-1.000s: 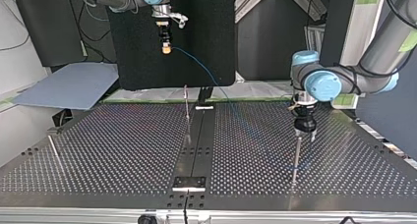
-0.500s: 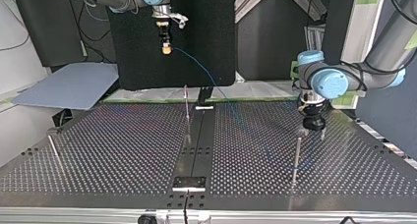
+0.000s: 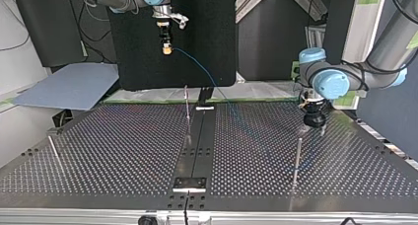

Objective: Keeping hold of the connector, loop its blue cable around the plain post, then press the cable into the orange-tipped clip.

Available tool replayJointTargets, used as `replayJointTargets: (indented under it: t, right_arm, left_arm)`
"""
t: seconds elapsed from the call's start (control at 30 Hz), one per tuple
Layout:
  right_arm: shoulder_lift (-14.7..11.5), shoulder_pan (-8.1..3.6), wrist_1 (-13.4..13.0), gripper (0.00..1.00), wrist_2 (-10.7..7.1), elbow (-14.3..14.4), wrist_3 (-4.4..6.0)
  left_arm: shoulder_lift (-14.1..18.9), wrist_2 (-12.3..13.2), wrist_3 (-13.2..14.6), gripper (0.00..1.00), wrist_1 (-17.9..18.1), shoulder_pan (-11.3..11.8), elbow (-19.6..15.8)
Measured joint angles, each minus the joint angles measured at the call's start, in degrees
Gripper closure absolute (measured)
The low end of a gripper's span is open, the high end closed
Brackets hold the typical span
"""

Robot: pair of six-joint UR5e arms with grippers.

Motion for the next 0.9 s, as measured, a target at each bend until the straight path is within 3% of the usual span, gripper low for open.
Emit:
replayJointTargets:
  t: [0.5, 0.9]
  right_arm:
    - [0.0, 0.01, 0.3, 1.0, 0.0, -0.1, -0.16]
    - [0.0, 0.01, 0.5, 1.0, 0.0, -0.1, -0.29]
  left_arm:
    - [3.2, 0.0, 1.7, 0.0, 0.0, -0.6, -2.4]
    - [5.7, -2.4, 3.0, 0.0, 0.9, -0.4, -2.9]
